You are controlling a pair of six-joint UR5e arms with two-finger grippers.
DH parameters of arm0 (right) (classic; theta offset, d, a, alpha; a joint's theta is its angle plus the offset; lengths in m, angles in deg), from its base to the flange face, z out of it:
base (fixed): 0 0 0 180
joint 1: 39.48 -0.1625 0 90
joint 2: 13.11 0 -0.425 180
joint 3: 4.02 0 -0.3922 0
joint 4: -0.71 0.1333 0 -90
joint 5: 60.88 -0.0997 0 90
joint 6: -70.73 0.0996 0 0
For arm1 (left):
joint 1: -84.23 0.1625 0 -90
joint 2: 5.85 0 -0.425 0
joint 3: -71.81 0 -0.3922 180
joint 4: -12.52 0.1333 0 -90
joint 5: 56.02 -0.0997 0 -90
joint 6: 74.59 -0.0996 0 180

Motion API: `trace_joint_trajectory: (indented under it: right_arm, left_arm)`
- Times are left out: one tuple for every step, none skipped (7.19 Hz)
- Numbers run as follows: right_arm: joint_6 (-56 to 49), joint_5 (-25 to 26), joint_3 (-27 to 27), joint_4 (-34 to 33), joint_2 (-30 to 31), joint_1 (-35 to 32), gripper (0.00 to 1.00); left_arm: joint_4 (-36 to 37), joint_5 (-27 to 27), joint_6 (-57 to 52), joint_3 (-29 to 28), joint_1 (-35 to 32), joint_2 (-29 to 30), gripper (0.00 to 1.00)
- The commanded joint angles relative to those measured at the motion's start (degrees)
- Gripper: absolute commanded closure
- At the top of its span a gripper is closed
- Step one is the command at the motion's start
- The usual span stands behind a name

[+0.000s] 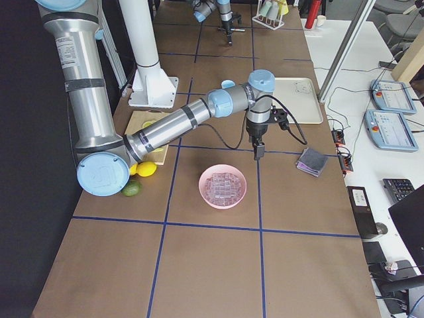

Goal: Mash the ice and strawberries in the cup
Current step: 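Lower the left gripper onto the red strawberry and grasp it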

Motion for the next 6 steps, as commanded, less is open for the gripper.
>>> trace_joint_trajectory:
  right_arm:
    - [0.0,-0.01,0.18,0.0,0.28,-0.04,0.01]
    - [0.0,-0.01,0.26,0.0,0.28,-0.04,0.01]
    - [0.0,-0.01,0.27,0.0,0.28,-0.04,0.01]
    - [0.0,-0.01,0.27,0.0,0.28,-0.13,0.01]
    - [-0.09,-0.1,0.27,0.0,0.37,-0.22,0.01]
    - [-1.22,-0.27,0.27,0.09,1.41,-0.57,0.01]
  left_arm:
    - [0.22,-0.04,0.01,0.34,0.03,-0.53,0.55]
    - [0.22,-0.04,0.01,0.51,0.03,-0.54,0.61]
    - [0.4,0.13,0.01,1.56,-0.06,-0.71,0.77]
    - [5.88,0.22,0.01,5.49,-0.06,-0.62,0.94]
    - [17.68,0.4,-0.17,13.53,0.03,0.25,1.0]
    - [29.46,0.57,-0.08,20.83,0.64,2.69,1.0]
